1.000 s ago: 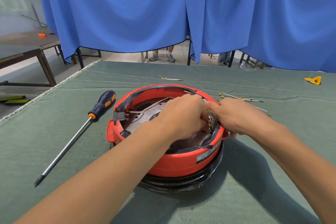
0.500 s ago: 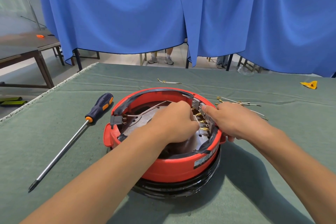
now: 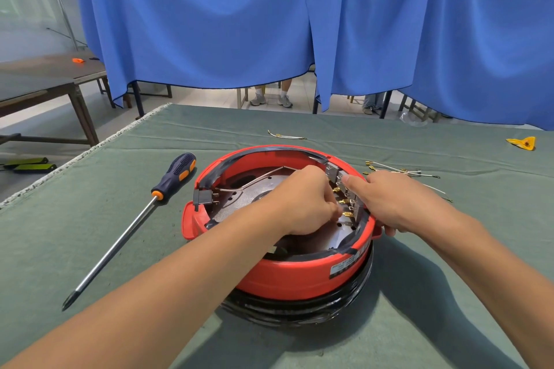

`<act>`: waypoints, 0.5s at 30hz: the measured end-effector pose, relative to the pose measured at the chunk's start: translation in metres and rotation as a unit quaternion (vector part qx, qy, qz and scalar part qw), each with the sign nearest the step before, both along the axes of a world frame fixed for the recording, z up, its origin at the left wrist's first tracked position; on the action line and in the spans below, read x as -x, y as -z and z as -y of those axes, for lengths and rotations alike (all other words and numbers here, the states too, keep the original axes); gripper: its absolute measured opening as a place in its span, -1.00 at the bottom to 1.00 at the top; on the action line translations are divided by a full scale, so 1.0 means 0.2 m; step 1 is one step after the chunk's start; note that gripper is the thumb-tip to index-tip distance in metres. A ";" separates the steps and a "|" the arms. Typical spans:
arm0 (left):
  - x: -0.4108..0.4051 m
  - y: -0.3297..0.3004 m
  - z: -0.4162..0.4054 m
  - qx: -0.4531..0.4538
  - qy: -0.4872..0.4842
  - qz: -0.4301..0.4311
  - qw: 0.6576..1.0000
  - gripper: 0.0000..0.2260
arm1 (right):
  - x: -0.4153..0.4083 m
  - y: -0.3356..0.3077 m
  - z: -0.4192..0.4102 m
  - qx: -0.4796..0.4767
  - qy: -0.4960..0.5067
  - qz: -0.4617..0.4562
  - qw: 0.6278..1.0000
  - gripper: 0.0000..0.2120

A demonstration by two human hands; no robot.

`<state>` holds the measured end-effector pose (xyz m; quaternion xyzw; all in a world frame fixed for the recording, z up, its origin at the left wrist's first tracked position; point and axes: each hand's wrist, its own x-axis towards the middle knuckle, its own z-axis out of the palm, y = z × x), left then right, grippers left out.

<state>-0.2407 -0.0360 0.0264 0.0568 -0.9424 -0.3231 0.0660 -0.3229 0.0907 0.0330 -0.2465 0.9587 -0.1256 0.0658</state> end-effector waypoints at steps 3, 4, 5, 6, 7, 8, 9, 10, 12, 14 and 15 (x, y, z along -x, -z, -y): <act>0.00 0.00 0.00 -0.007 0.001 0.005 1.000 -0.88 | 0.00 0.00 0.00 -0.002 0.003 0.003 1.000 -0.39; 0.00 0.00 0.00 -0.011 0.000 0.005 1.000 -0.88 | -0.01 -0.01 0.00 -0.002 0.004 0.002 1.000 -0.39; 0.01 0.00 0.00 -0.015 -0.004 0.004 1.000 -0.88 | -0.01 -0.01 0.00 -0.003 0.004 0.001 1.000 -0.39; 0.01 0.00 0.00 -0.017 -0.009 0.004 1.000 -0.88 | -0.01 -0.01 0.00 -0.002 0.004 0.001 1.000 -0.39; 0.01 0.00 0.00 -0.018 -0.013 0.005 1.000 -0.88 | -0.01 -0.01 0.00 -0.001 0.002 0.000 1.000 -0.38; 0.02 0.01 0.00 -0.017 -0.015 0.006 1.000 -0.88 | -0.01 -0.01 0.00 0.000 0.001 0.000 1.000 -0.37; 0.01 0.01 0.00 -0.017 -0.015 0.009 1.000 -0.88 | -0.01 -0.01 0.00 0.002 0.000 -0.001 1.000 -0.37; 0.01 0.01 0.00 -0.018 -0.011 0.012 1.000 -0.88 | -0.01 0.00 0.00 0.002 0.000 -0.002 1.000 -0.37; 0.01 0.01 -0.01 -0.018 -0.002 0.013 1.000 -0.88 | -0.01 0.00 0.00 0.000 -0.002 -0.004 1.000 -0.37; 0.01 0.00 -0.01 -0.018 -0.001 0.012 1.000 -0.89 | -0.01 -0.01 0.00 -0.002 -0.003 -0.005 1.000 -0.36; 0.01 0.00 -0.01 -0.019 -0.004 0.011 1.000 -0.89 | -0.01 -0.01 0.00 -0.002 -0.003 -0.005 1.000 -0.36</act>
